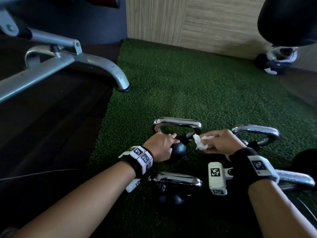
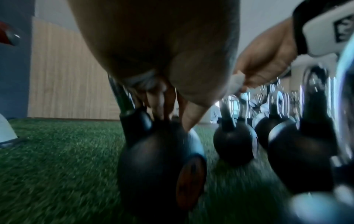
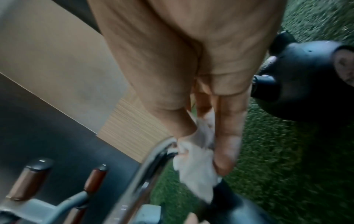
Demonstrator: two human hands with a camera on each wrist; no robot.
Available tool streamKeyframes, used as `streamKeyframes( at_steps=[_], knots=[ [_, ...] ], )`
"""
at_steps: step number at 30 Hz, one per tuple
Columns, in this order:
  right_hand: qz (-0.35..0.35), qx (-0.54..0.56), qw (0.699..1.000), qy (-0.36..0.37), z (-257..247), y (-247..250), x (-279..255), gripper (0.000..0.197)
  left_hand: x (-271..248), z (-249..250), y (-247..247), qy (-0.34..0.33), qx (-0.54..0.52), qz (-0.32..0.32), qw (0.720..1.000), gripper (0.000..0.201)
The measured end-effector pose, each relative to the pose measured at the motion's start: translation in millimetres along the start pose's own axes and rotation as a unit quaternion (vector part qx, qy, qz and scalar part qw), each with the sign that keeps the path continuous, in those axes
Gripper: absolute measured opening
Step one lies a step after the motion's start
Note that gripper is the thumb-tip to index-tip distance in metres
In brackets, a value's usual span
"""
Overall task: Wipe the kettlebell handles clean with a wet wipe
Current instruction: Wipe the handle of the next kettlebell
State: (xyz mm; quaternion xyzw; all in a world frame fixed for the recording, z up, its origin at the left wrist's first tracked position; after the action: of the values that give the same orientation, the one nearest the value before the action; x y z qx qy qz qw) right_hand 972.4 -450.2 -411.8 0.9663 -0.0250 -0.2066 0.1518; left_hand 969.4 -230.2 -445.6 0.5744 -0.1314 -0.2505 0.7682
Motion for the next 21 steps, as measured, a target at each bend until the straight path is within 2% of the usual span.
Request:
streamKeyframes(
  at_steps=[3, 5, 6, 8, 10, 12, 16, 19, 21],
  knots=[
    [-0.015, -0.042, 0.995, 0.093, -25, -1, -24, 0.017, -13, -1, 33, 0.035, -0.155, 0.049, 0.986, 0.036],
    [-0.013, -0.03, 0.987, 0.16, -43, -9, -36, 0.023, -22, -9, 51, 0.068, -0.254, 0.118, 0.957, 0.031],
    [-0.017, -0.019, 0.981, 0.19, -52, -14, -42, 0.025, -27, -12, 59, 0.086, -0.324, 0.146, 0.931, 0.027],
    [-0.019, -0.013, 0.969, 0.247, -66, -24, -48, 0.026, -35, -13, 73, 0.107, -0.492, 0.15, 0.851, 0.02],
    [-0.016, -0.02, 0.957, 0.288, -76, -32, -51, 0.024, -39, -10, 83, 0.121, -0.617, 0.105, 0.771, 0.016],
    [-0.003, -0.049, 0.95, 0.309, -83, -39, -52, 0.023, -41, -7, 89, 0.115, -0.674, 0.06, 0.727, 0.024],
    [0.024, -0.084, 0.938, 0.336, -92, -49, -52, 0.03, -43, -3, 88, 0.096, -0.687, 0.017, 0.72, 0.038],
    [0.064, -0.12, 0.926, 0.353, -96, -54, -48, 0.038, -39, -8, 84, 0.096, -0.697, 0.03, 0.71, 0.036],
    [0.061, -0.147, 0.923, 0.35, -96, -55, -46, 0.041, -37, -9, 82, 0.099, -0.687, 0.044, 0.719, 0.034]
  ],
)
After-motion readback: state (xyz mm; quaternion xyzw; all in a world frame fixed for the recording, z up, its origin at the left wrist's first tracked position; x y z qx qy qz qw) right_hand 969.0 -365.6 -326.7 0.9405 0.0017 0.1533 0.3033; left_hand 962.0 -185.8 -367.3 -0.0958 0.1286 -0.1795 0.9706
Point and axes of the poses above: each hand's wrist, its own x-axis towards the middle knuckle, its own y-axis out of the back of the hand, z = x × y, the point moved 3 cm from there along x, towards the middle knuckle, and after that the axes turned 1 degree about z, right-handed, at the moved point
